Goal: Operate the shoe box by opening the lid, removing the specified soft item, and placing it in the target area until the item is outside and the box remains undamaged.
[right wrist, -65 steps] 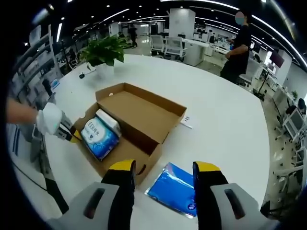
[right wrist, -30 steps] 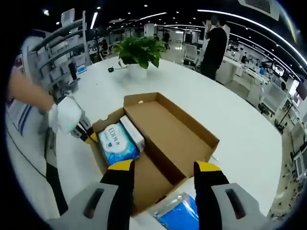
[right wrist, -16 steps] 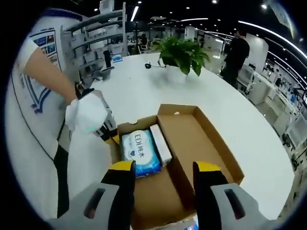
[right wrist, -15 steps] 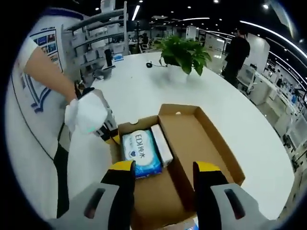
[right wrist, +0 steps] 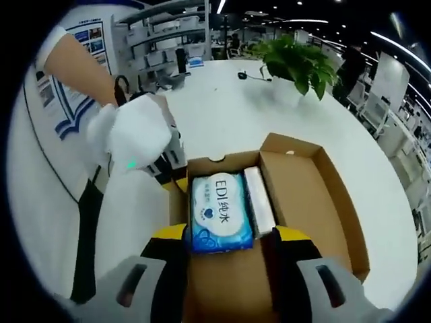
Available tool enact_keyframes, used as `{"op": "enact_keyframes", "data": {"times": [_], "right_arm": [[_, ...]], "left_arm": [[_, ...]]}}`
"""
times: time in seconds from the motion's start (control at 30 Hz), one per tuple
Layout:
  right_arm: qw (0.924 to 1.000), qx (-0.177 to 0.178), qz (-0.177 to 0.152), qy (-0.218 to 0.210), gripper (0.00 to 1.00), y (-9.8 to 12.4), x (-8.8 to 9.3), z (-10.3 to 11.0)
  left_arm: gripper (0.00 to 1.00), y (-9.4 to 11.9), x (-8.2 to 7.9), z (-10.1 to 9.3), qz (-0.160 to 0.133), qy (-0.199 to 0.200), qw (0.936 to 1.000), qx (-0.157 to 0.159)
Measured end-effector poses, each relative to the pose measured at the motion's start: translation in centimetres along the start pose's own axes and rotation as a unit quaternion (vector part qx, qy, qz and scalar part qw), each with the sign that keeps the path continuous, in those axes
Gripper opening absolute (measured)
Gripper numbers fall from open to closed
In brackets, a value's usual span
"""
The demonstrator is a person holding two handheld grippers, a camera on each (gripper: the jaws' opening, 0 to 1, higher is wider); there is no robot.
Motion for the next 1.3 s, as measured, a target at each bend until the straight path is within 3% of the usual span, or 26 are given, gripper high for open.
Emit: {"op": "enact_keyframes", "data": {"times": [0.23, 0.4, 0.43, 0.5, 0.57, 0.7, 0.77, 0.87, 1.3], "right_arm": [[0.9997, -0.017, 0.007, 0.017, 0.49, -2.3, -0.4, 1.4], [0.9994, -0.024, 0.012, 0.020, 0.51, -4.3, -0.5, 1.2], [0.9994, -0.024, 0.013, 0.019, 0.51, -4.4, -0.5, 1.2], [0.9994, -0.021, 0.013, 0.026, 0.52, -5.0, -0.5, 1.1], [0.9983, -0.013, 0.025, 0.050, 0.52, -5.3, -0.2, 1.1], [0.9983, -0.019, 0.018, 0.052, 0.53, -6.2, -0.2, 1.6], [0.9980, -0.019, 0.022, 0.056, 0.54, -6.9, 0.0, 1.6], [0.9978, -0.019, 0.030, 0.056, 0.56, -7.7, 0.2, 1.7], [0.9962, -0.023, 0.049, 0.068, 0.62, -10.4, 0.5, 1.7]], "left_arm": [[0.01, 0.1, 0.0, 0.2, 0.000, 0.008, 0.9999, 0.009], [0.02, 0.1, -0.1, 0.3, -0.006, 0.005, 0.9999, 0.007], [0.02, 0.2, -0.1, 0.3, -0.020, 0.000, 0.9998, 0.007], [0.02, 0.3, -0.4, 0.4, -0.056, 0.036, 0.9975, 0.021], [0.02, 0.3, -0.2, 0.5, -0.050, 0.025, 0.9983, 0.017], [0.03, 0.2, -0.3, 0.3, -0.050, 0.013, 0.9986, 0.011], [0.03, 0.4, -0.4, 0.4, -0.075, 0.004, 0.9971, 0.012], [0.04, 0.6, -0.6, 0.6, -0.113, 0.040, 0.9925, 0.026], [0.01, 0.5, -0.6, 0.5, -0.113, 0.009, 0.9929, 0.037]]}}
Point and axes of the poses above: the point that each gripper's makers call its tool centre point, and the gripper's own axes: y roughly backward along the fingers, z roughly to its left, x roughly out of its underside, the point moved 4 cm from there along y, roughly backward along the fingers, and after that the axes turned 9 degrees about z, right-handed, at the moved point
